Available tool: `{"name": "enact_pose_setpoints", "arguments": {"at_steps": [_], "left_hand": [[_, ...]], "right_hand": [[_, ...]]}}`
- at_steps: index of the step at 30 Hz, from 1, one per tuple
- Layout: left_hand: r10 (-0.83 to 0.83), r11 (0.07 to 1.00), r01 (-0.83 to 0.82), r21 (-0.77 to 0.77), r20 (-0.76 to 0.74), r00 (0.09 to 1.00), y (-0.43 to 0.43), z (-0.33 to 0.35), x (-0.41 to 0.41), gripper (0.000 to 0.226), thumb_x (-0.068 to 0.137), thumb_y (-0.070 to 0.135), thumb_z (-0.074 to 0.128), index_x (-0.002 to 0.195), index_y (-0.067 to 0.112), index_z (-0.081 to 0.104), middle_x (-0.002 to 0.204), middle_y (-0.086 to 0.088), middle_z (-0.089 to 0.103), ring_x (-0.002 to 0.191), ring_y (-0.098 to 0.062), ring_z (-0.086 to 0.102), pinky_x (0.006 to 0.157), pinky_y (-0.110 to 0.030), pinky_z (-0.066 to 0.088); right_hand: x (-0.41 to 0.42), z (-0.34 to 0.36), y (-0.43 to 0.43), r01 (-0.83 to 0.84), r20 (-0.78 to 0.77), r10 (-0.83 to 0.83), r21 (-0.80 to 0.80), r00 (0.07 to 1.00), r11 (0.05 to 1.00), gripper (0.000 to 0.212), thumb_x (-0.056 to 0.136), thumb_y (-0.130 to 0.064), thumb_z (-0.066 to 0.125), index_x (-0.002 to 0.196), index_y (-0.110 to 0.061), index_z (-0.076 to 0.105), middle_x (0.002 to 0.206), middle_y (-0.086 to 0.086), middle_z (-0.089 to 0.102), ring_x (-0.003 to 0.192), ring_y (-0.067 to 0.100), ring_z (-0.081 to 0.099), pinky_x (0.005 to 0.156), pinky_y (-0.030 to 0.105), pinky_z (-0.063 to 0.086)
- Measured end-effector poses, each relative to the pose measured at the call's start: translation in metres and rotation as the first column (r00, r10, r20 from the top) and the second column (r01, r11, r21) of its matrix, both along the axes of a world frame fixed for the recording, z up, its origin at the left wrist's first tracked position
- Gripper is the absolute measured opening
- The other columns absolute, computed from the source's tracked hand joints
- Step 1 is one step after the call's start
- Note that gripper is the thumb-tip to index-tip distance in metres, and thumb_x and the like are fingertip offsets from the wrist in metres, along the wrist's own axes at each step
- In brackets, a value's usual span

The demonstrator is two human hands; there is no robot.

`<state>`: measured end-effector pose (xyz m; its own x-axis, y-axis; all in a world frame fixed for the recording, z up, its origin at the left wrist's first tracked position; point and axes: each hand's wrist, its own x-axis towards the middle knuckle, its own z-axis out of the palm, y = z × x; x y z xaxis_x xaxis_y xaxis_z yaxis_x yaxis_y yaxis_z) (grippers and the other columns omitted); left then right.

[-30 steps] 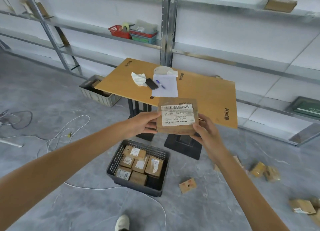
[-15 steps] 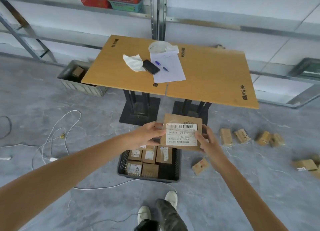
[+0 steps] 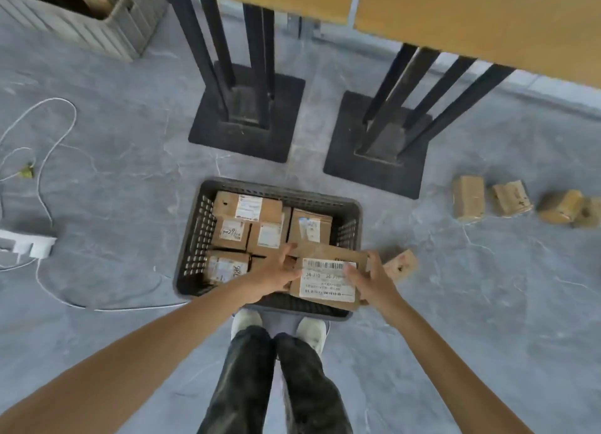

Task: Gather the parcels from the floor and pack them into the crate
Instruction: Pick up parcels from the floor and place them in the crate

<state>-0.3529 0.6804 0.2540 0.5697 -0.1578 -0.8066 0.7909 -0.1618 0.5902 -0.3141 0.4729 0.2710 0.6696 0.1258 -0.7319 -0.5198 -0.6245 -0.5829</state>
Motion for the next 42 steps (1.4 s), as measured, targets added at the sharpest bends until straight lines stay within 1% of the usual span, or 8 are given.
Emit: {"name": "enact_pose_setpoints", "arguments": {"at_steps": [4, 7, 10, 16, 19, 24, 28, 42], "left_hand": [[-0.136, 0.984, 0.136, 0.111, -0.011, 0.991, -0.012, -0.117, -0.013, 0.074, 0.095, 0.014, 0.052, 0.151, 0.024, 0.004, 0.099, 0.007, 0.055, 0.093, -0.02, 0.063, 0.075, -0.037, 0.059], [-0.165, 0.964, 0.156, 0.215, 0.025, 0.986, -0.017, -0.193, -0.014, 0.081, 0.093, 0.008, 0.052, 0.151, 0.027, -0.001, 0.089, 0.006, 0.055, 0.069, -0.008, 0.057, 0.053, -0.018, 0.053], [-0.222, 0.941, 0.196, 0.275, 0.064, 0.973, -0.025, -0.258, -0.015, 0.086, 0.091, 0.004, 0.054, 0.151, 0.029, -0.001, 0.11, -0.007, 0.057, 0.071, -0.012, 0.058, 0.045, -0.013, 0.046], [-0.409, 0.833, 0.354, 0.424, 0.043, 0.911, -0.044, -0.334, -0.025, 0.062, 0.092, -0.001, 0.049, 0.147, 0.012, 0.024, 0.143, -0.016, 0.033, 0.116, -0.022, 0.051, 0.091, -0.025, 0.046], [-0.489, 0.766, 0.41, 0.496, 0.034, 0.872, -0.057, -0.349, -0.024, 0.071, 0.088, -0.007, 0.05, 0.149, 0.006, 0.014, 0.15, -0.017, 0.02, 0.124, -0.029, 0.045, 0.091, -0.029, 0.05], [-0.619, 0.628, 0.476, 0.616, 0.024, 0.785, -0.072, -0.357, -0.025, 0.058, 0.089, -0.002, 0.045, 0.143, 0.008, 0.028, 0.148, -0.011, 0.023, 0.109, -0.029, 0.052, 0.075, -0.033, 0.049], [-0.797, 0.384, 0.619, 0.685, -0.092, 0.596, -0.07, -0.352, -0.027, 0.06, 0.087, 0.001, 0.055, 0.143, 0.003, 0.033, 0.158, -0.016, 0.003, 0.142, -0.033, 0.016, 0.103, -0.038, 0.039], [-0.81, 0.471, 0.484, 0.738, 0.144, 0.569, -0.017, -0.166, 0.037, 0.036, 0.094, 0.013, 0.046, 0.13, 0.011, 0.047, 0.131, -0.007, 0.05, 0.125, -0.021, 0.043, 0.102, -0.039, 0.042]], "right_hand": [[-0.005, -0.116, 0.011, -0.135, 0.034, 0.141, -0.144, 0.989, 0.98, 0.056, 0.093, -0.031, 0.056, 0.138, -0.017, 0.027, 0.127, 0.004, 0.06, 0.104, 0.021, 0.063, 0.07, 0.018, 0.051], [-0.009, -0.19, 0.02, -0.184, 0.05, 0.202, -0.244, 0.978, 0.952, 0.06, 0.093, -0.029, 0.058, 0.141, -0.014, 0.024, 0.122, 0.004, 0.062, 0.101, 0.021, 0.065, 0.071, 0.022, 0.053], [-0.015, -0.257, 0.024, -0.285, 0.062, 0.328, -0.363, 0.943, 0.887, 0.057, 0.093, -0.027, 0.057, 0.14, -0.015, 0.027, 0.106, 0.005, 0.065, 0.089, 0.02, 0.065, 0.066, 0.024, 0.05], [-0.031, -0.346, 0.022, -0.314, -0.013, 0.34, -0.419, 0.94, 0.852, 0.04, 0.092, -0.01, 0.054, 0.129, -0.014, 0.039, 0.113, 0.011, 0.054, 0.094, 0.022, 0.061, 0.079, 0.031, 0.053], [-0.035, -0.369, 0.015, -0.241, 0.01, 0.27, -0.423, 0.963, 0.874, 0.046, 0.091, -0.008, 0.052, 0.135, -0.011, 0.037, 0.12, 0.017, 0.046, 0.102, 0.03, 0.054, 0.085, 0.032, 0.047], [-0.028, -0.378, 0.007, -0.347, 0.046, 0.396, -0.395, 0.917, 0.851, 0.046, 0.096, -0.01, 0.044, 0.14, -0.013, 0.034, 0.144, 0.017, 0.03, 0.13, 0.034, 0.038, 0.097, 0.029, 0.039], [-0.027, -0.373, 0.018, -0.573, -0.12, 0.574, -0.365, 0.81, 0.734, 0.071, 0.088, 0.004, 0.052, 0.148, -0.02, 0.024, 0.157, 0.017, -0.002, 0.146, 0.035, 0.009, 0.108, 0.034, 0.039], [0.002, -0.192, 0.019, -0.296, 0.158, 0.352, -0.297, 0.923, 0.908, 0.029, 0.095, -0.013, 0.046, 0.122, -0.011, 0.055, 0.121, 0.009, 0.051, 0.116, 0.022, 0.049, 0.097, 0.035, 0.047]]}}
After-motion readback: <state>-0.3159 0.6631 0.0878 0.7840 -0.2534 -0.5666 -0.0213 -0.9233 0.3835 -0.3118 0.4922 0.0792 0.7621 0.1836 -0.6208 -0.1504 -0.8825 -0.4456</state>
